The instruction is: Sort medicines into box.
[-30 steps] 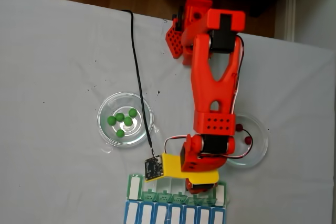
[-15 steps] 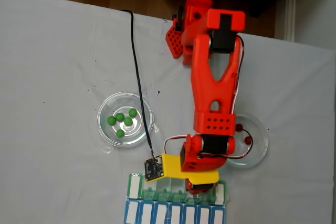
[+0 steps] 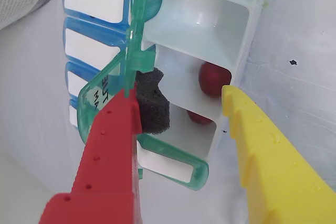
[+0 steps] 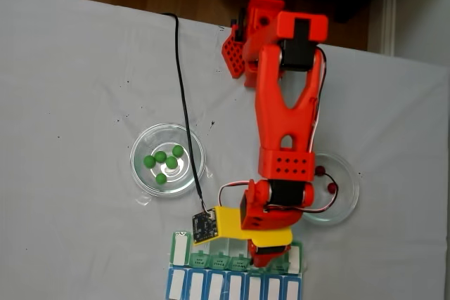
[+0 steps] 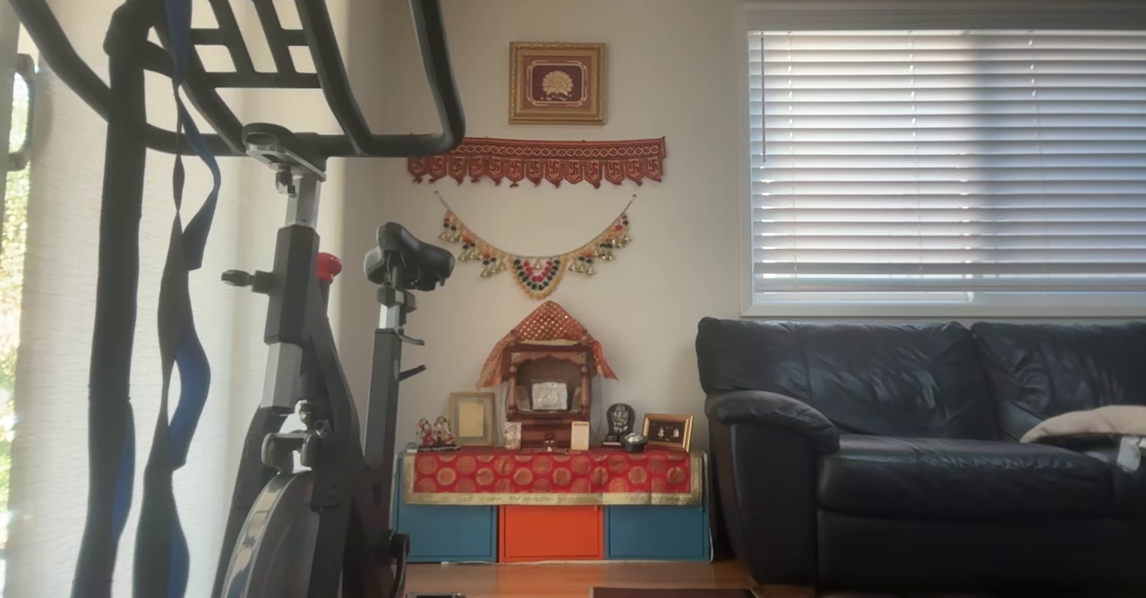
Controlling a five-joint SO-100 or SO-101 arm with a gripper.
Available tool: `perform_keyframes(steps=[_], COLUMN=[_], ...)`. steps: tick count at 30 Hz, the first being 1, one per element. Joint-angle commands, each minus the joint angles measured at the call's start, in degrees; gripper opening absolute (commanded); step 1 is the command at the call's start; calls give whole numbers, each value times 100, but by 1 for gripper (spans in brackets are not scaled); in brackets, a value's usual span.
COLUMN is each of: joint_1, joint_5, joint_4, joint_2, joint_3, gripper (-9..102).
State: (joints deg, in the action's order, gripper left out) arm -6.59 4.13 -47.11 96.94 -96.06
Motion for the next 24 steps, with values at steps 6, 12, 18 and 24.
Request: perform_keyframes(steps=[6,12,18,24], joint_1=[-97,-141,-167,-176], joint_5=[97,141,272,272], joint_4=[79,176,70,-62], joint_2=[343,536,589,466], joint_3=[290,97,97,325], gripper=[20,14,20,1])
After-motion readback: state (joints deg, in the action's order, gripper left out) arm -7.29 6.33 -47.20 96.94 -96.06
